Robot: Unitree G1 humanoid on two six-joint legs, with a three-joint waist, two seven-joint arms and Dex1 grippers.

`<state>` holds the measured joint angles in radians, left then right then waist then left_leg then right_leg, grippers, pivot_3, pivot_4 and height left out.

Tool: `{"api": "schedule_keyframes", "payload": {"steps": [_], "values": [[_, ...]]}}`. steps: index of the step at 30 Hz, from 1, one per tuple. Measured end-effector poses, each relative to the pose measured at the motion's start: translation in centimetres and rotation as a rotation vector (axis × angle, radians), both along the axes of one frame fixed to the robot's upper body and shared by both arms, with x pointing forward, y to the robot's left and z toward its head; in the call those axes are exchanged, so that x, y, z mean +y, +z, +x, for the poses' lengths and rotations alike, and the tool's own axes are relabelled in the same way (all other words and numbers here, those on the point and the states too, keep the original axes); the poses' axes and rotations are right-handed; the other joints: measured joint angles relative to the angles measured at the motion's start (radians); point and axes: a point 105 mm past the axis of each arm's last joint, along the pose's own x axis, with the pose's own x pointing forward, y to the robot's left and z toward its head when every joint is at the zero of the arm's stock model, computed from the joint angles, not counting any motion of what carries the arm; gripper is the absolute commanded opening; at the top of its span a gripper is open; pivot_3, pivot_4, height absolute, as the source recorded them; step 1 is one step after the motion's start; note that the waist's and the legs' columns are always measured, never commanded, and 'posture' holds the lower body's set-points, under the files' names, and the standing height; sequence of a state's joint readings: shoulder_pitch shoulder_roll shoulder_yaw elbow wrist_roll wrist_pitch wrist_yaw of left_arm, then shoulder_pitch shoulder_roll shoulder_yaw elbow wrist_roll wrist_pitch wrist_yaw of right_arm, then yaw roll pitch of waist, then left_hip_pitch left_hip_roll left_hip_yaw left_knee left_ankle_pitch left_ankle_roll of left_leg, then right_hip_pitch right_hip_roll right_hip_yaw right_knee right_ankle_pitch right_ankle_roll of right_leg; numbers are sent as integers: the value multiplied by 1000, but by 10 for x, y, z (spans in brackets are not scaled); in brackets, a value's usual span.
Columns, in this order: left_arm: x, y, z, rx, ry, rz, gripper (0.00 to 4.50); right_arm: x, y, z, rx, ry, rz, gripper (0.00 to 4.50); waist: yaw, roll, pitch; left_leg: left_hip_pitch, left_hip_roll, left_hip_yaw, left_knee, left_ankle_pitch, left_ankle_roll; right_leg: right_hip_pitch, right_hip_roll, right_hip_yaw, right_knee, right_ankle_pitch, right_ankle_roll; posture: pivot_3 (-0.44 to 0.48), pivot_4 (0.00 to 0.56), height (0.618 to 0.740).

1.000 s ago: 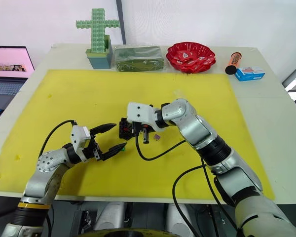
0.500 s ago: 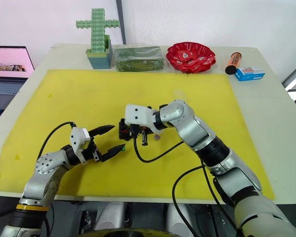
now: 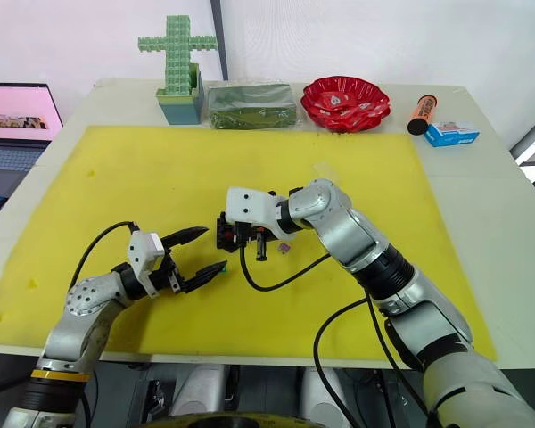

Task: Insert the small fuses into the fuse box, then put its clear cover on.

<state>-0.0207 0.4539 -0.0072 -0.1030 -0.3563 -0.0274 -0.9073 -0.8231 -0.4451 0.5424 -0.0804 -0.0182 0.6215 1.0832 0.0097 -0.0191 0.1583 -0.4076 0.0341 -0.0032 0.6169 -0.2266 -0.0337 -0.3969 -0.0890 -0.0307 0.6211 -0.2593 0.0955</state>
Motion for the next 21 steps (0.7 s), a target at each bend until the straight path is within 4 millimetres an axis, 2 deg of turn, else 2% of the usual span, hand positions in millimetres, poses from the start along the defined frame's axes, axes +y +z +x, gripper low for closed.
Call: {"api": "schedule_keyframes", "payload": {"steps": [16,21], "values": [[-2,7,5,-35,46,1,4457,3,2,1,3,1,-42,0,0,0,0,0,0,0,0,0,0,0,0,0,1,0,0,0,150,740],[-7,12,6,-46,45,-6,4500,2,2,4,-3,-2,-49,1341,0,0,0,0,0,0,0,0,0,0,0,0,1,0,0,0,150,740]]}}
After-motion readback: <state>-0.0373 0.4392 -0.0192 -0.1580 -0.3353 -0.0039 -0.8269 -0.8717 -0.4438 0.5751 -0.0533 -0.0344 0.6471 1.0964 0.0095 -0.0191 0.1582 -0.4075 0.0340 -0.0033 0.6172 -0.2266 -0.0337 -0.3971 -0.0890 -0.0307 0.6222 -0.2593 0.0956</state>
